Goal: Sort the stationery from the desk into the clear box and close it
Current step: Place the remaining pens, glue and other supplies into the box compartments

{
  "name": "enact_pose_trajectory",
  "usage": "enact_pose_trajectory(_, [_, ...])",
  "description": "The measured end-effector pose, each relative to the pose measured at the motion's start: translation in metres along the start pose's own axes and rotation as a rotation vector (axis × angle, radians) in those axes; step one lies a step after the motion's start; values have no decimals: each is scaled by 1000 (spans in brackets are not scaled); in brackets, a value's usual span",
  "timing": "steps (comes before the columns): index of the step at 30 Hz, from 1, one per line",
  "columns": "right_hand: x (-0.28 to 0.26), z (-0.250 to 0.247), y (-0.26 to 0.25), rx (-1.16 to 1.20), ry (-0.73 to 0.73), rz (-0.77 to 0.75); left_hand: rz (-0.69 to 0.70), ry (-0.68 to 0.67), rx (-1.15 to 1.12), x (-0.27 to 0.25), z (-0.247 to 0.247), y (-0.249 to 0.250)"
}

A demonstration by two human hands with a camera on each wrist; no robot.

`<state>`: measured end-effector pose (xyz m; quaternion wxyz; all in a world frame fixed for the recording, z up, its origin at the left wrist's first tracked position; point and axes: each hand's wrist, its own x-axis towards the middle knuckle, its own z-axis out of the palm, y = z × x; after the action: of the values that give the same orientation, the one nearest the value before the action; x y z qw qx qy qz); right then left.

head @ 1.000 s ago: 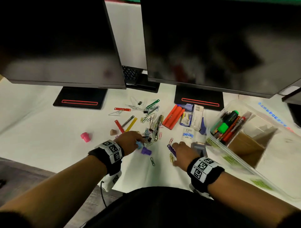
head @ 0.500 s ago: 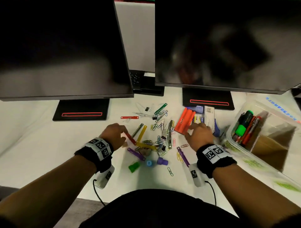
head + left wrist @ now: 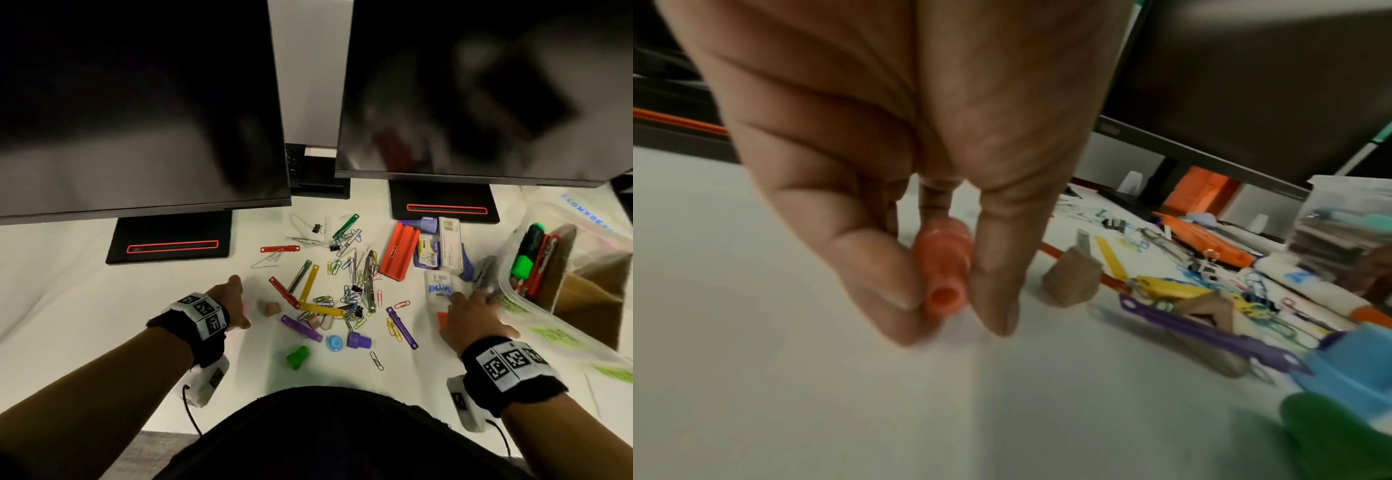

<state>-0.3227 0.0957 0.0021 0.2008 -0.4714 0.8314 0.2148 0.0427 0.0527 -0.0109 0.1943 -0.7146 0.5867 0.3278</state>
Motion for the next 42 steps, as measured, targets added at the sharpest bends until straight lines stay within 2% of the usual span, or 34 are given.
enact_pose_trajectory(5, [-6, 8, -1, 69, 3, 0, 192, 51, -83, 4, 5, 39])
enact_pose_trajectory(9, [-14, 10, -7, 102, 42, -16, 313, 33, -170, 5, 9, 63])
enact_pose_trajectory(13, [-20, 13, -7, 241, 222, -150, 350, 63, -151, 5, 7, 74])
enact_pose_trajectory(16, [-24, 16, 3, 273, 312, -29, 326, 101, -129, 11, 0, 70])
enact_pose_trajectory(19, [-24, 27, 19, 334, 230, 71, 325, 173, -83, 11, -9, 69])
enact_pose_trajectory(22, [-20, 35, 27, 414, 144, 47, 380, 214, -14, 8, -14, 79])
enact_pose_trajectory(26, [-19, 32, 33, 430, 100, 8, 456, 209, 46, -1, -13, 104])
enact_pose_trajectory(30, [-26, 17, 46, 532, 81, -95, 549, 214, 70, -12, -8, 136])
enact_pose_trajectory(36, [-62, -37, 79, 723, 177, -401, 659, 186, 107, -29, 0, 202])
enact_pose_trajectory(39, [-68, -66, 115, 892, 295, -384, 720, 194, 107, -39, 5, 247])
enact_pose_trajectory(42, [-58, -88, 156, 1037, 420, -273, 820, 267, 54, -50, 7, 283])
